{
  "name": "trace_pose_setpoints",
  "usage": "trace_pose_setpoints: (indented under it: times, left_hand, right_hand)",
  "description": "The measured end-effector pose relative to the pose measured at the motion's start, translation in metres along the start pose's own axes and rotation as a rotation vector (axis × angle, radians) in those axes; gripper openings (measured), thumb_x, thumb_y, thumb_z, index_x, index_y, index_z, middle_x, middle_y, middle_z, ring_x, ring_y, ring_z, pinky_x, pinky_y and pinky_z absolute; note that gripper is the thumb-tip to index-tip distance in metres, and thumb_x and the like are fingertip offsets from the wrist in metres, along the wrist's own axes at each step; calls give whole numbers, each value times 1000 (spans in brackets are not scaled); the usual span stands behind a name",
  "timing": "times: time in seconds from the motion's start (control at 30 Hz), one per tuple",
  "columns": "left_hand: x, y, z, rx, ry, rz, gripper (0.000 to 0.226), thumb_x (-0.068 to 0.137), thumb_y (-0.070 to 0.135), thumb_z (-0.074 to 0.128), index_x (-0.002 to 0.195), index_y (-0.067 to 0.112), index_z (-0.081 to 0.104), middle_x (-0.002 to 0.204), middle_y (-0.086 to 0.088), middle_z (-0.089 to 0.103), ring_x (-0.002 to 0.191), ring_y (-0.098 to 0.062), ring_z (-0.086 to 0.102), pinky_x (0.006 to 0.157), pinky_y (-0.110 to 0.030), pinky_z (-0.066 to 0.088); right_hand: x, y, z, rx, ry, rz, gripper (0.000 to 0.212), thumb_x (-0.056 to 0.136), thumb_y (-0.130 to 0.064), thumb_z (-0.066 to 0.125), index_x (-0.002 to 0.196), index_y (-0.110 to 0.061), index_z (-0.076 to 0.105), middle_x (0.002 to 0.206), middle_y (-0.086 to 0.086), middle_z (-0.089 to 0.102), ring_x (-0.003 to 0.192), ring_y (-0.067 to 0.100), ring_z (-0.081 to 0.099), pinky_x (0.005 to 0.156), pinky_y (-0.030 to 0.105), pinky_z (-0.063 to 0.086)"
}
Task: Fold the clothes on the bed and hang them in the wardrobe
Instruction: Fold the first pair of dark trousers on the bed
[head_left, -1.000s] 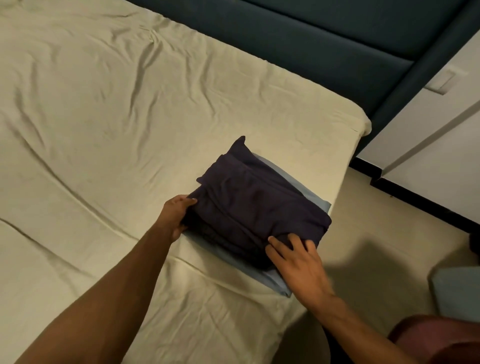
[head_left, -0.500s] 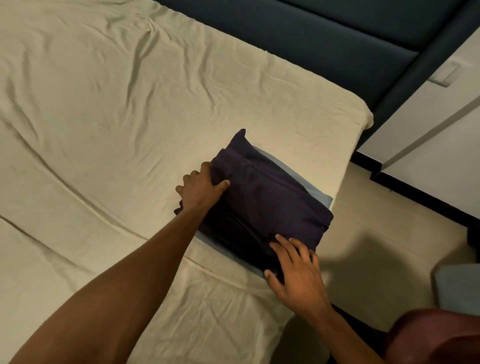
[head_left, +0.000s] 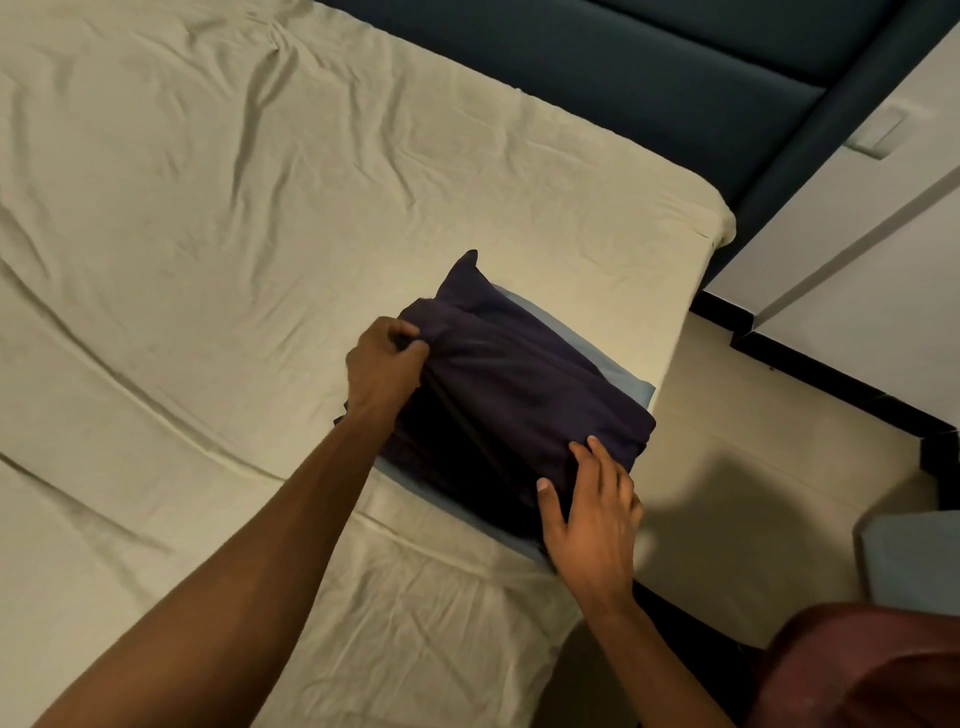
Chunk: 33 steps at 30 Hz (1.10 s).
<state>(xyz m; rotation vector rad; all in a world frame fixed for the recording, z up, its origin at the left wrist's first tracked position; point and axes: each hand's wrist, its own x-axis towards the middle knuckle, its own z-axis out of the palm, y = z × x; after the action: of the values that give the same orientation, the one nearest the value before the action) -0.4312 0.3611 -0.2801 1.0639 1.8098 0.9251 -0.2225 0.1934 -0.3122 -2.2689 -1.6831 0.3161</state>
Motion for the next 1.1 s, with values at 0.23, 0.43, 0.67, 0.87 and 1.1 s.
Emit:
trace_pose_setpoints:
  times: [0.23,0.43,0.67,0.87,1.1]
  left_hand:
    - [-22,-16,1,115,-89,-209,30,92,35,62,110,15,50,96,-4,57,80,-17,60,67,-39,62]
    - [-14,-10,7,132,66,52,30,90,2,57,116,16,51,108,-1,58,96,-24,59,90,-44,53]
    - [-6,-20,10,412,101,39,45,92,18,63,133,13,45,142,-18,37,122,-39,49,97,-47,45]
    - [-32,-26,36,894,-96,583,72,96,63,37,157,32,13,167,-9,-8,153,-35,-8,118,-60,0]
    - [-7,-71,33,1128,-274,583,89,81,84,-4,158,40,1,168,5,-7,153,-28,-15,118,-62,-11]
  right_hand:
    - [0,5,-1,-58,-83,13,71,94,-62,21,145,-18,44,157,4,37,141,30,35,108,53,33]
    - [-6,0,2,-76,-128,-6,76,96,-67,12,152,-21,36,164,1,24,150,28,20,115,53,24]
    - [-7,0,-4,-191,-109,-51,69,101,-62,10,136,-26,57,151,5,46,143,34,35,111,60,28]
    - [34,-10,-7,-213,-48,-192,52,103,-45,24,148,-27,45,161,7,31,149,36,24,114,60,27]
    - [57,10,17,-236,-282,-168,88,83,-77,7,159,-33,5,167,3,-8,153,34,-11,121,56,-3]
